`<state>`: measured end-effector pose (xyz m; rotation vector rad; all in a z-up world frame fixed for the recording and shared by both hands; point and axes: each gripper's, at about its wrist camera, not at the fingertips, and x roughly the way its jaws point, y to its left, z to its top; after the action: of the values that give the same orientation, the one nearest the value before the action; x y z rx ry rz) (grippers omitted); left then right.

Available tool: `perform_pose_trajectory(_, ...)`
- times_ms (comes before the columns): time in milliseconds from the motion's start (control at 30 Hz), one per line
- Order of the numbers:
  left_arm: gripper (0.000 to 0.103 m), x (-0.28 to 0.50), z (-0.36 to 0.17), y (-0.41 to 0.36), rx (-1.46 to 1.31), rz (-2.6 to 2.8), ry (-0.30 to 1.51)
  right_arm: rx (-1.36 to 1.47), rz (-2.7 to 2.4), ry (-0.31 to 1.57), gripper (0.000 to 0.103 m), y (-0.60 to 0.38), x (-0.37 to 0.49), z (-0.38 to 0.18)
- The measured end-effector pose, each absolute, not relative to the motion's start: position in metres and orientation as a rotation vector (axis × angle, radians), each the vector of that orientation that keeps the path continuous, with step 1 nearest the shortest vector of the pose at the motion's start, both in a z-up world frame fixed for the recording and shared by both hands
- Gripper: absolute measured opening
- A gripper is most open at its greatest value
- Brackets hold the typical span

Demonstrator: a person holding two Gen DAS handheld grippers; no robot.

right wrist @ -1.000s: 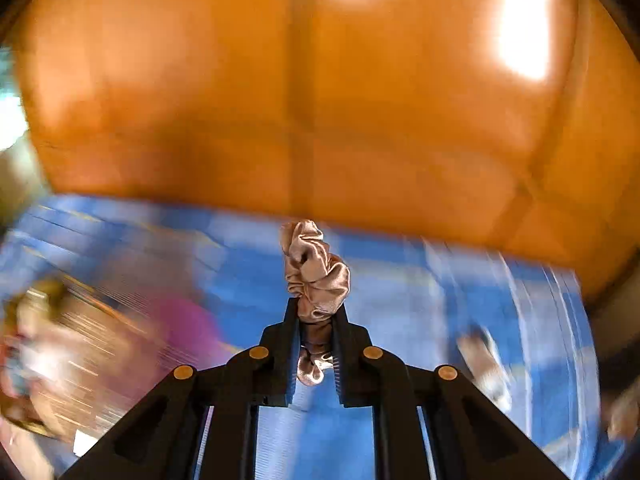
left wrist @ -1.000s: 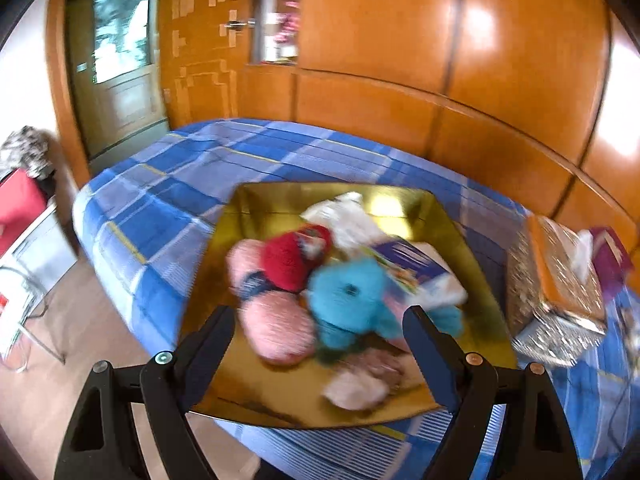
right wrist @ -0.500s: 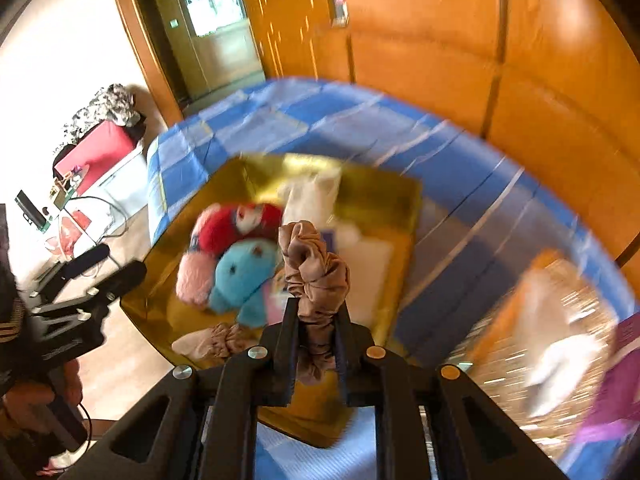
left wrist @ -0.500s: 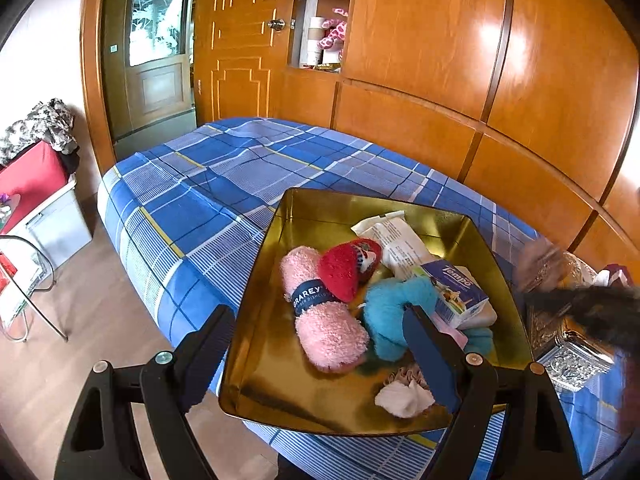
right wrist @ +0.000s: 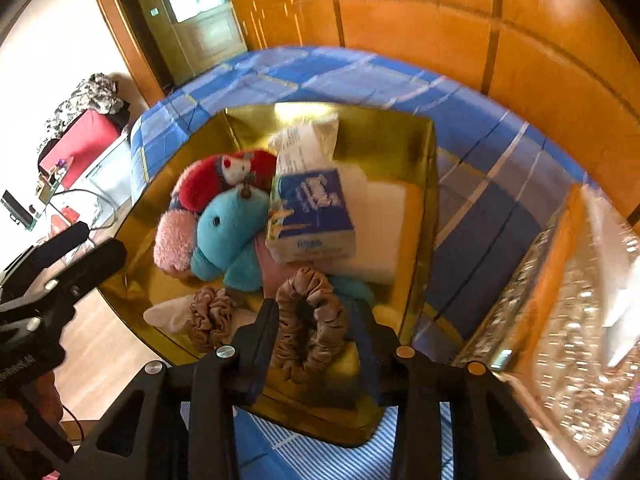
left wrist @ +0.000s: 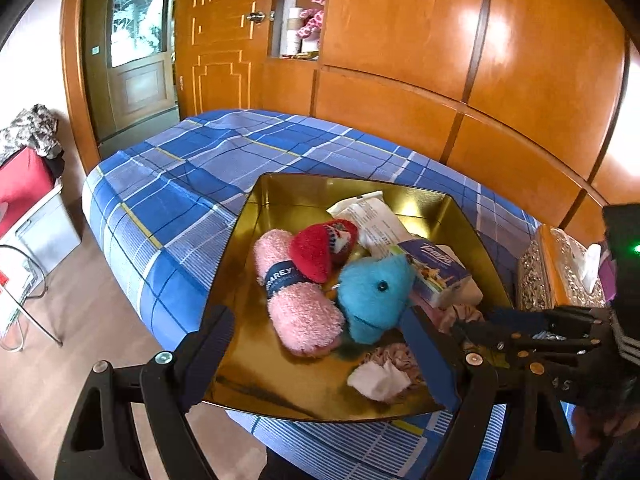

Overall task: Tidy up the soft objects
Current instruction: 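Carry the brown satin scrunchie with the right tool and release it in the tray, then move both open tools from the tray back to the remaining bed items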

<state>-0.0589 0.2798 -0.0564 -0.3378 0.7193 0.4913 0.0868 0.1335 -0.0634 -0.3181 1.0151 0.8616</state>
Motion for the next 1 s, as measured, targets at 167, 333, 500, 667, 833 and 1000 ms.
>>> perform_pose_trajectory(167,0.086,-0.058,-0.052,0.273,-0.322,0.471,0.714,-0.304,0.842,0.915,0.038,0.119,0.079,-0.041)
perform_pose_trajectory(333,0.086,-0.058,-0.048,0.264,-0.306,0.456,0.707,-0.304,0.798,0.812,0.038,0.101,0.068,-0.019)
perform_pose_trajectory(500,0.086,-0.060,-0.042,0.253,-0.268,0.433,0.694,-0.277,0.769,0.732,0.038,0.077,0.062,0.000)
perform_pose_trajectory(667,0.086,-0.060,-0.036,0.240,-0.235,0.397,0.691,-0.238,0.720,0.667,0.038,0.040,0.063,0.018)
perform_pose_trajectory(833,0.086,-0.062,-0.028,0.220,-0.175,0.341,0.679,-0.180,0.638,0.621,0.038,-0.009,0.070,0.034)
perform_pose_trajectory(1000,0.086,-0.061,-0.019,0.195,-0.133,0.253,0.672,-0.112,0.516,0.624,0.038,-0.068,0.087,0.038)
